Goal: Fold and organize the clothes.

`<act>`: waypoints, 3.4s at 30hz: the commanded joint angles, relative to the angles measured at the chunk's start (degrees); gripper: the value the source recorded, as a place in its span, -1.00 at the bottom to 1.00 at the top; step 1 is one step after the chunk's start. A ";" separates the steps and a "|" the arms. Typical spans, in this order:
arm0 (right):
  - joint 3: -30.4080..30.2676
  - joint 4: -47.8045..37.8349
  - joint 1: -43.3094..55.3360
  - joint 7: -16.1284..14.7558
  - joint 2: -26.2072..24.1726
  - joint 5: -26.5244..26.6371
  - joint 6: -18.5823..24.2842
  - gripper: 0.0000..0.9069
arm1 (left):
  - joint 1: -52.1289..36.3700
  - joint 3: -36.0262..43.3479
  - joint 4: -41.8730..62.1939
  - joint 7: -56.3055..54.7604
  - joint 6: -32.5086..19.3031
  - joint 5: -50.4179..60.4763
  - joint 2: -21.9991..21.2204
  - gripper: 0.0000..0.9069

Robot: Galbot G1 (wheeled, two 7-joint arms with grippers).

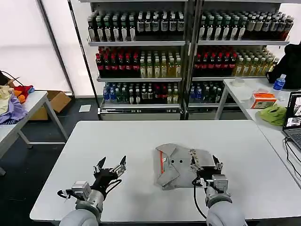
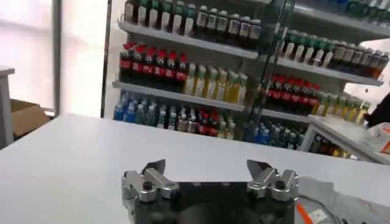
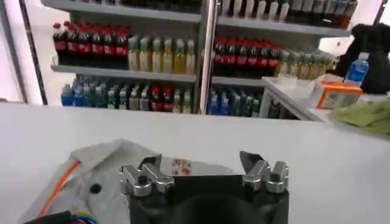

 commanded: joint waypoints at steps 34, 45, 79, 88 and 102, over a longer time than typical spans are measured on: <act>1.87 5.95 3.79 1.43 2.52 5.03 -0.47 1.00 | 1.60 -0.41 0.69 0.63 -0.83 -0.50 0.73 1.00; -3.60 -19.15 24.73 -5.19 6.19 1.60 4.91 1.00 | 5.24 -0.98 -1.70 0.82 -1.35 1.19 -0.36 1.00; -8.17 -24.29 18.75 -6.30 9.98 -5.20 -0.29 1.00 | 6.21 -1.63 -2.07 1.57 -0.83 1.45 -0.47 1.00; -8.49 -26.16 19.87 -7.46 10.52 -6.60 1.13 1.00 | 7.31 -2.16 -3.80 2.34 -0.80 1.03 -0.22 1.00; -6.91 -8.69 14.82 -7.22 6.01 -9.61 0.63 1.00 | 8.44 -2.25 -4.87 2.37 -0.94 1.49 -1.06 1.00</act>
